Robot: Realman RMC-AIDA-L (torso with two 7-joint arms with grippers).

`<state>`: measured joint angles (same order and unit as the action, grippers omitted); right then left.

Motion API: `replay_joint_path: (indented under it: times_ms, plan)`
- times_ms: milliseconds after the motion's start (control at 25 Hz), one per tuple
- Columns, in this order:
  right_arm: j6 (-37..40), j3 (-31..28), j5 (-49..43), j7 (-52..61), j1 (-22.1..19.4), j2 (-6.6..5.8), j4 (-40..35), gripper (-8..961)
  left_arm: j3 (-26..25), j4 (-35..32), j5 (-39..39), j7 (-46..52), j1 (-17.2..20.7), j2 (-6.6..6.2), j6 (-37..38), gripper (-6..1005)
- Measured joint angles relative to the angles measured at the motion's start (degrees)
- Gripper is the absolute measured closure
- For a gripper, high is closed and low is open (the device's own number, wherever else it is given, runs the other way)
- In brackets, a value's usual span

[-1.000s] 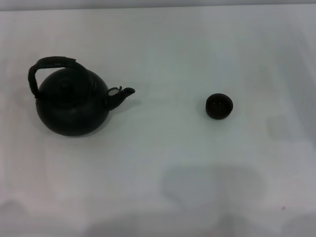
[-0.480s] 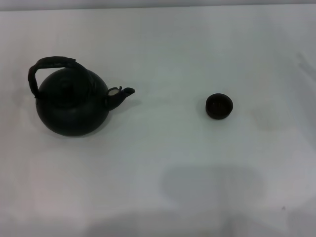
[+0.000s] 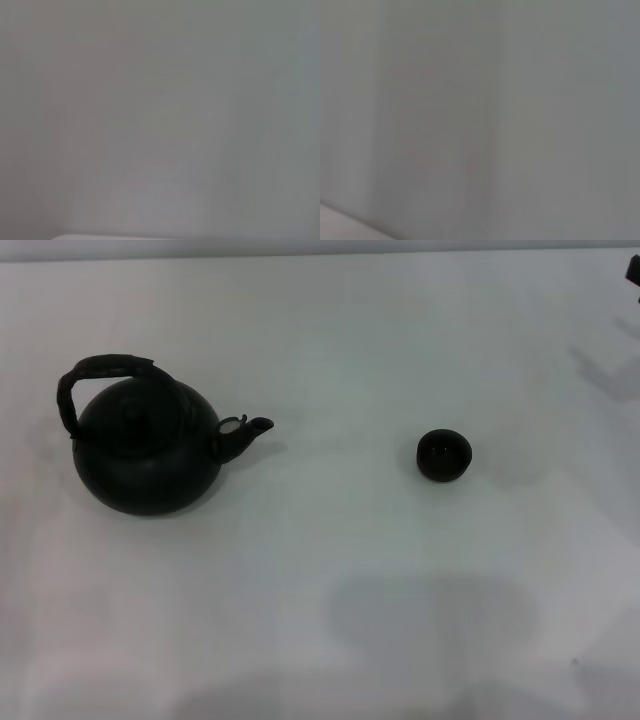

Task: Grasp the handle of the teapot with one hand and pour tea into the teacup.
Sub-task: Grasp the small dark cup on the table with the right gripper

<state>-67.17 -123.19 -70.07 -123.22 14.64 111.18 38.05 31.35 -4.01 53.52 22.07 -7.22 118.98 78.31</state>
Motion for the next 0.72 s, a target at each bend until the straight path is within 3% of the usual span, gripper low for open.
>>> replay_joint_path:
  times_ms: [280, 560, 720]
  plan:
    - [-2.8, 0.0, -11.9, 11.6, 0.0, -0.44, 10.1, 95, 4.1, -1.1, 0.2, 2.2, 4.6, -0.15, 1.9, 224]
    - [-10.1, 0.0, -25.7, 24.7, 2.9, -2.07, 15.9, 95, 4.2, -1.3, 0.2, 1.4, 4.5, -0.1, 1.6, 224]
    - [-14.0, 0.0, -31.2, 29.0, 4.2, -2.19, 17.5, 95, 4.7, -1.5, 0.4, 0.9, 3.4, -0.12, 1.6, 224]
